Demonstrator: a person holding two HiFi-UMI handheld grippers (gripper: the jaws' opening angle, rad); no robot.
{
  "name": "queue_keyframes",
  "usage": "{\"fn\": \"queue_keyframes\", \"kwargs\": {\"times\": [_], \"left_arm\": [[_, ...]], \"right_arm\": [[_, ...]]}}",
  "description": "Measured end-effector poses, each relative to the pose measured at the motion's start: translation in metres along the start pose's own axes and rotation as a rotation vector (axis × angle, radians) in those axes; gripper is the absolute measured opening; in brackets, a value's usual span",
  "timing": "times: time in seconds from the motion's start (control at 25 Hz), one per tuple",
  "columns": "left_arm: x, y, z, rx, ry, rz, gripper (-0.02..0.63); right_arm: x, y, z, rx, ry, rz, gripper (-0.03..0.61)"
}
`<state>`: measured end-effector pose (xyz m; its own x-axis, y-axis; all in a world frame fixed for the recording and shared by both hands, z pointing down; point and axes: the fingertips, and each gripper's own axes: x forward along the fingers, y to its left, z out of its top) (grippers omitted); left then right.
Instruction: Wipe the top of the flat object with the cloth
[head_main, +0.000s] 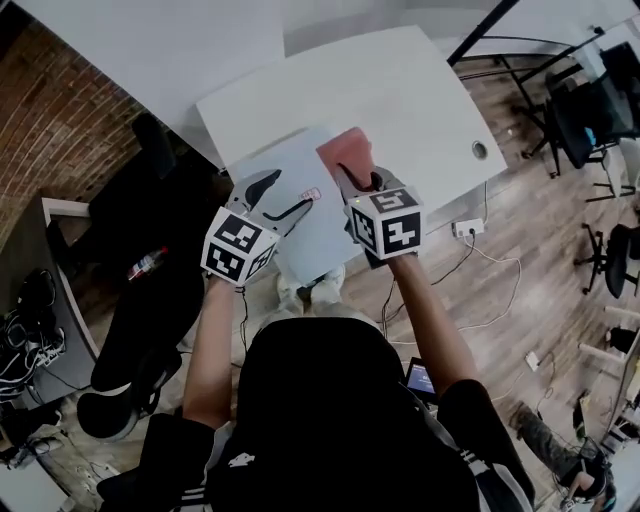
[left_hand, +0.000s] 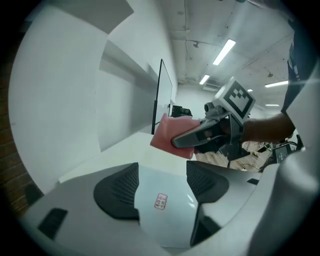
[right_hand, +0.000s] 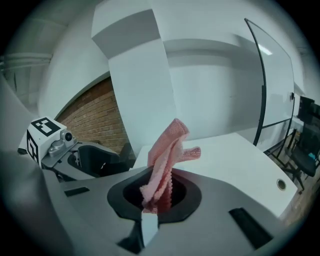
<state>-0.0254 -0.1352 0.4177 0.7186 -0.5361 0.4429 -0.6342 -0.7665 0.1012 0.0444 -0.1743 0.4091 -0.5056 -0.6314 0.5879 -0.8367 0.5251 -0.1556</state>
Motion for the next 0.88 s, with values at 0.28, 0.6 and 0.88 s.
{"fn": "queue_keyframes", "kwargs": {"times": [0.28, 0.6, 0.88], "left_arm": [[-0.036, 0.012, 0.099, 0.067, -0.182, 0.095, 0.257], [-0.075, 0.017, 0.163, 0.069, -0.343, 0.174, 0.107], [-0.105, 0.016, 0.195, 0.075, -0.403, 0.231, 0.039]], "right_arm": [[-0.041, 0.016, 0.075, -0.036, -0.173, 0.015, 0.046], [-0.079, 0.044, 0.135, -0.107, -0.323, 0.027, 0.046], [-0.1, 0.05, 0.164, -0.122, -0.395, 0.027, 0.046]]}}
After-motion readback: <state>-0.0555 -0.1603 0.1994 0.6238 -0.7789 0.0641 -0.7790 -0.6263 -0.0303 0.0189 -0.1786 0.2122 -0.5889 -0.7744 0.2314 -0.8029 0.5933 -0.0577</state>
